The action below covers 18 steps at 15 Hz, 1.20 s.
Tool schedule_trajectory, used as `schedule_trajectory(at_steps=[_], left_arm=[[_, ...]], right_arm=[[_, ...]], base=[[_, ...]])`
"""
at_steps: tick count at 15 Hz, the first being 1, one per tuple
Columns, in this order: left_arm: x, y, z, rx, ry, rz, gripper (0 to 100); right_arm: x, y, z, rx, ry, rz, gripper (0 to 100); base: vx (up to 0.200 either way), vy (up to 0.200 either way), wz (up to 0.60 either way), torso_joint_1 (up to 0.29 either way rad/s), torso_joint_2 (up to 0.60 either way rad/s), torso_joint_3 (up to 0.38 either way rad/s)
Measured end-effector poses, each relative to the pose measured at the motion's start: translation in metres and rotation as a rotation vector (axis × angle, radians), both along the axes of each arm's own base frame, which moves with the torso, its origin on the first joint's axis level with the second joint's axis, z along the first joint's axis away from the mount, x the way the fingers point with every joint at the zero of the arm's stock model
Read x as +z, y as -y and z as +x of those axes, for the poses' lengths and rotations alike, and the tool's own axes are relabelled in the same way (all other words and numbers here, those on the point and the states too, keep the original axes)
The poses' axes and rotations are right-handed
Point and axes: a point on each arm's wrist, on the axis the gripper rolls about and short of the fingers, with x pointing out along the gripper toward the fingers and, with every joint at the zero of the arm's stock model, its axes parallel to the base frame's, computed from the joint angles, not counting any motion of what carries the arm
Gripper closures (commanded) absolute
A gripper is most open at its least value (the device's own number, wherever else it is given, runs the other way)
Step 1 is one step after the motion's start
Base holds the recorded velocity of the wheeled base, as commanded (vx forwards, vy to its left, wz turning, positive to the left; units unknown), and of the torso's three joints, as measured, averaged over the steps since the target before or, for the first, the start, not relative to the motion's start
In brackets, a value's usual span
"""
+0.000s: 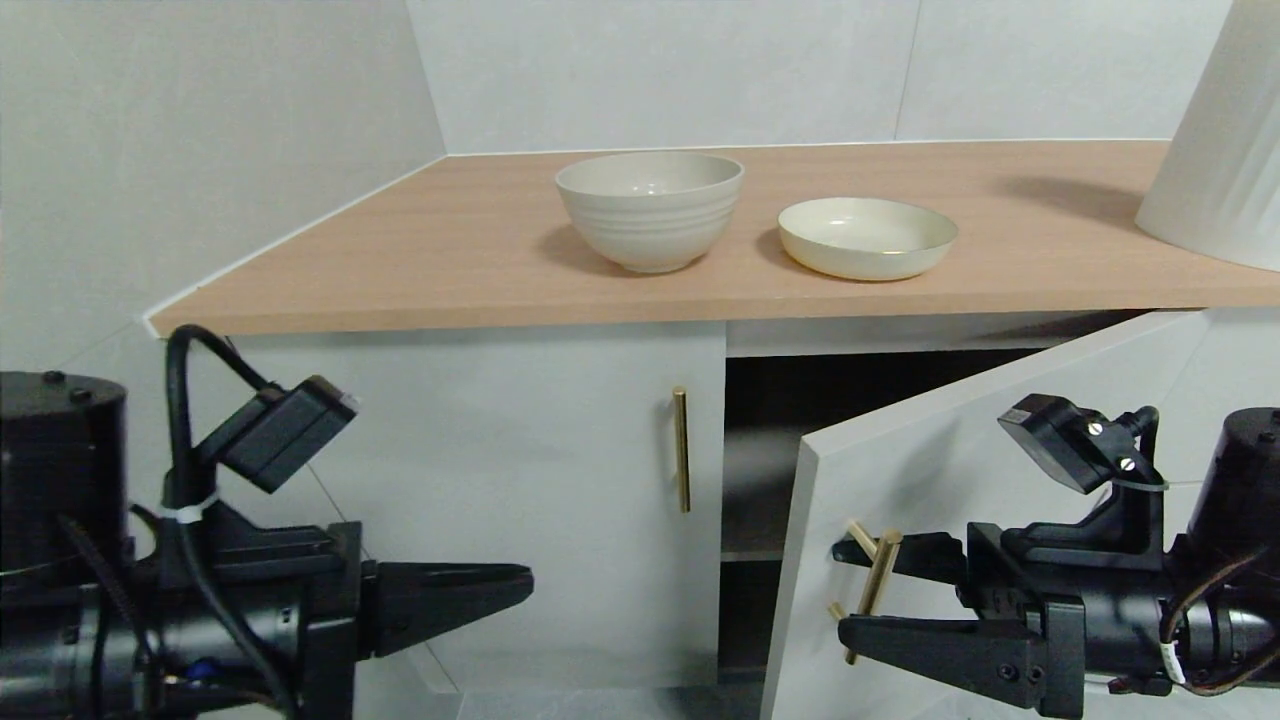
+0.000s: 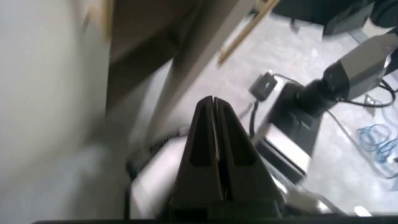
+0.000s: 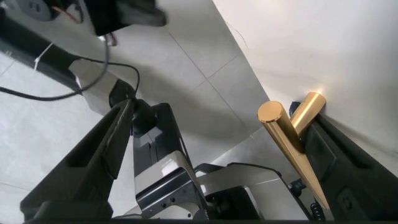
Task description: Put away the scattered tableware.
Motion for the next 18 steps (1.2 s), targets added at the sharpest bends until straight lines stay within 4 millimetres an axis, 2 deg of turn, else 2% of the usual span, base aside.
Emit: schedule_trajectory(at_steps=[3, 9, 13, 16, 18], left_arm=[[-0.006, 0.039, 0.020, -0.073, 0.054, -0.009, 100], [-0.021, 0.095, 0.056, -0.142, 0.087, -0.062, 100], [-0.040, 0.115, 0.071, -0.118, 0.090, -0.126, 100], [-0.056, 0.131, 0.085, -0.057, 0.192, -0.190, 100], [-0.069, 0.144, 0.088, -0.034, 0.211, -0.220, 100]], right_arm=[[0.000, 0.001, -0.001, 0.000, -0.002, 0.000, 0], [0.001, 0.003, -0.004, 0.001, 0.000, 0.001, 0], [0.001, 0.005, -0.007, 0.001, 0.004, 0.000, 0], [-0.001, 0.006, -0.009, 0.002, 0.005, -0.003, 0], [-0.002, 0.006, -0.009, 0.002, 0.004, -0.005, 0]], base=[[0.000, 0.000, 0.00, 0.000, 0.00, 0.000], [0.000, 0.000, 0.00, 0.000, 0.00, 0.000], [0.000, 0.000, 0.00, 0.000, 0.00, 0.000], [0.000, 0.000, 0.00, 0.000, 0.00, 0.000], [0.000, 0.000, 0.00, 0.000, 0.00, 0.000]])
